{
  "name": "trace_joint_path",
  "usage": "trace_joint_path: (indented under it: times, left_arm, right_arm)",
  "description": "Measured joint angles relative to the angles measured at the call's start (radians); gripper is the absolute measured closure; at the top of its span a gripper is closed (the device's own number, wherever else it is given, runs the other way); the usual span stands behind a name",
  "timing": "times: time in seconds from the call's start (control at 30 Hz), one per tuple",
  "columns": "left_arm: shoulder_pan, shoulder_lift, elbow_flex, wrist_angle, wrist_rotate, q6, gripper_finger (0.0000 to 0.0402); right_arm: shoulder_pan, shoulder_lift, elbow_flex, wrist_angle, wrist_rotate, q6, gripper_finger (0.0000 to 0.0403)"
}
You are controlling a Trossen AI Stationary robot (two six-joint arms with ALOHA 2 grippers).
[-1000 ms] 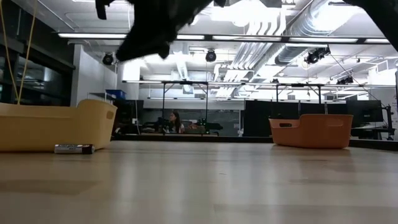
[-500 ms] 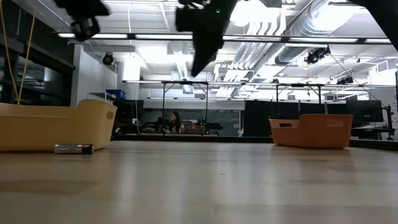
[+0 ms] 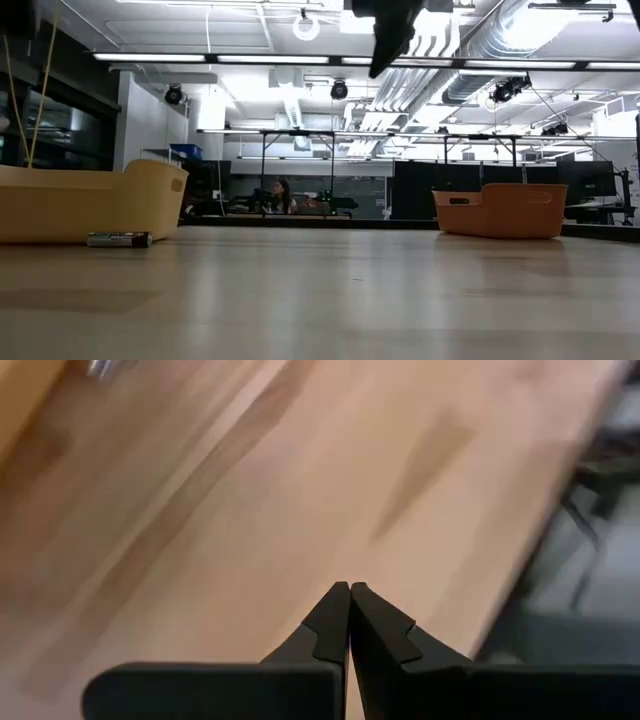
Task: Sort batteries
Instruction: Adjust the yellow bin
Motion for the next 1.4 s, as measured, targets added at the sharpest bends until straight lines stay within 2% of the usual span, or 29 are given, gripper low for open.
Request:
trace_joint_path:
  times: [0.13,0.23,0.33,0.47,0.77,1.07,1.4]
  left_arm:
    - [0.002,0.119,-0.001,-0.041,-0.013,-0.267,0.0401]
    - [0.037,0.165,-0.002,-0.086,0.023,-0.409,0.0401]
    - [0.071,0.181,-0.002,-0.141,0.035,-0.465,0.0401]
    - [0.130,0.177,-0.002,-0.219,0.033,-0.467,0.0401]
    - [0.307,0.166,-0.001,-0.256,0.027,-0.250,0.0401]
    - [0.473,0.155,-0.001,-0.318,0.012,0.047,0.0401]
    - [0.657,0.126,-0.001,-0.316,-0.008,0.378,0.0401]
  right_arm:
    - [-0.007,-0.049,0.000,-0.021,0.028,0.009,0.0403]
    - [-0.006,-0.078,0.000,-0.029,0.059,0.037,0.0403]
    - [0.001,-0.100,0.000,-0.038,0.084,0.049,0.0403]
    - [0.009,-0.109,0.000,-0.058,0.112,0.069,0.0403]
    - [0.011,-0.109,0.000,-0.066,0.113,0.071,0.0403]
    - [0.016,-0.109,0.000,-0.105,0.112,0.106,0.0403]
    - [0.044,-0.109,0.000,-0.114,0.112,0.109,0.0403]
